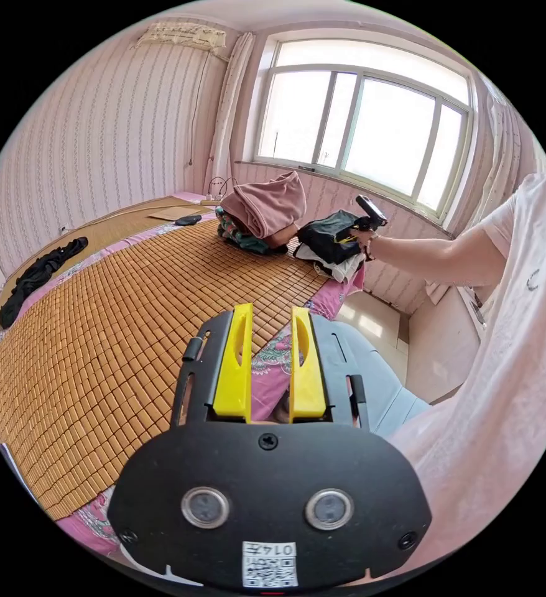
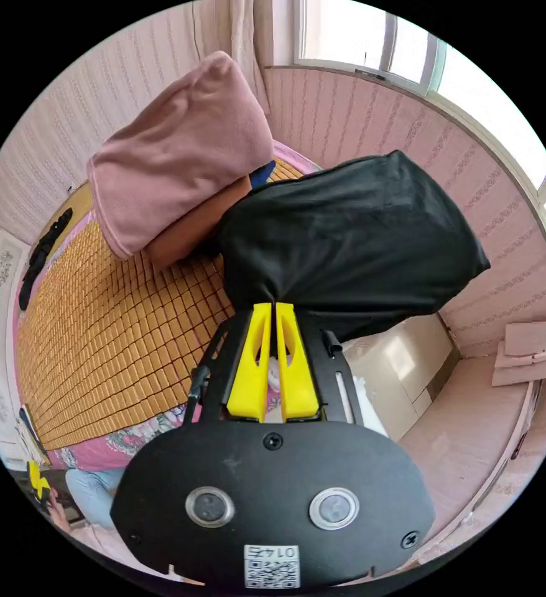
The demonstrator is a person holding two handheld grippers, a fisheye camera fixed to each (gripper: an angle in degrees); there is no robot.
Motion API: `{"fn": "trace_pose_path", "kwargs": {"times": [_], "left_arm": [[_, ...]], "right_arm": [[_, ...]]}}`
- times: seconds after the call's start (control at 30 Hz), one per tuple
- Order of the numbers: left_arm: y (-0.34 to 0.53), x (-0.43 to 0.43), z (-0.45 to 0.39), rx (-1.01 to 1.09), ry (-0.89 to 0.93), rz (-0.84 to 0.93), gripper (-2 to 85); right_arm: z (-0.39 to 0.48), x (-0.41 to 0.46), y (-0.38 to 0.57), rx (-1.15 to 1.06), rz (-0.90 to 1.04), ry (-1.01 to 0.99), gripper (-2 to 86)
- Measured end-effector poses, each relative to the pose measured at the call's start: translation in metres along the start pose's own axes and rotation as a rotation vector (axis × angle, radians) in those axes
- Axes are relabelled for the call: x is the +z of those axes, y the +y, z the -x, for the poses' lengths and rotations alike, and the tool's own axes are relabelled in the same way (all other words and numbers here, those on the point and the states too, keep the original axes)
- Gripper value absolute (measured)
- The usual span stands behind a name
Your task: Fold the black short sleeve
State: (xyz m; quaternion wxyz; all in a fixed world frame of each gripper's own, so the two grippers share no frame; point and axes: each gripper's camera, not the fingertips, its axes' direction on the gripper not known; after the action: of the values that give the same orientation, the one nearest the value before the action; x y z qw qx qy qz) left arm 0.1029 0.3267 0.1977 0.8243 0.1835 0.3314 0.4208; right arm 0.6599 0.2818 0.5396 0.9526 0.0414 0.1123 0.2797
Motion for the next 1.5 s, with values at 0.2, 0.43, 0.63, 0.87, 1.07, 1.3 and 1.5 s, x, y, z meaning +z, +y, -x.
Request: {"fn": "trace_pose_path", "kwargs": {"times": [0.2, 0.43, 0.63, 0.87, 1.07, 1.3, 1.5], "left_arm": [[-0.006, 0.028, 0.007, 0.003, -0.010, 0.020, 12.5], [-0.017, 0.003, 0.049, -0.010, -0.254, -0.039, 14.3], [0.052, -0.007, 0.101, -0.167, -0.412, 0.151, 3.1], [0.127, 0.008, 0.108, -0.317, -0.287, 0.434, -0.4], [0.129, -0.015, 0.115, -0.396, -0.251, 0.437, -0.3], [0.126, -0.058, 0.130, -0.450, -0.312, 0.328, 5.6], [0.114, -0.052, 0.158, -0.433, -0.439, 0.339, 10.2]], "right_arm": [[0.093, -0.087, 0.019, -0.507, -0.180, -0.387, -0.2], [0.206, -0.131, 0.050, -0.885, -0.195, -0.807, -0.5], [0.249, -0.027, 0.093, -0.732, 0.203, -1.021, -0.4], [0.272, 0.056, 0.137, -0.765, 0.629, -0.870, -0.3], [0.267, 0.055, 0.102, -0.725, 0.604, -0.808, -0.1], [0.291, 0.061, 0.062, -0.704, 0.559, -0.850, 5.4], [0.342, 0.069, 0.050, -0.763, 0.552, -0.752, 11.1]]}}
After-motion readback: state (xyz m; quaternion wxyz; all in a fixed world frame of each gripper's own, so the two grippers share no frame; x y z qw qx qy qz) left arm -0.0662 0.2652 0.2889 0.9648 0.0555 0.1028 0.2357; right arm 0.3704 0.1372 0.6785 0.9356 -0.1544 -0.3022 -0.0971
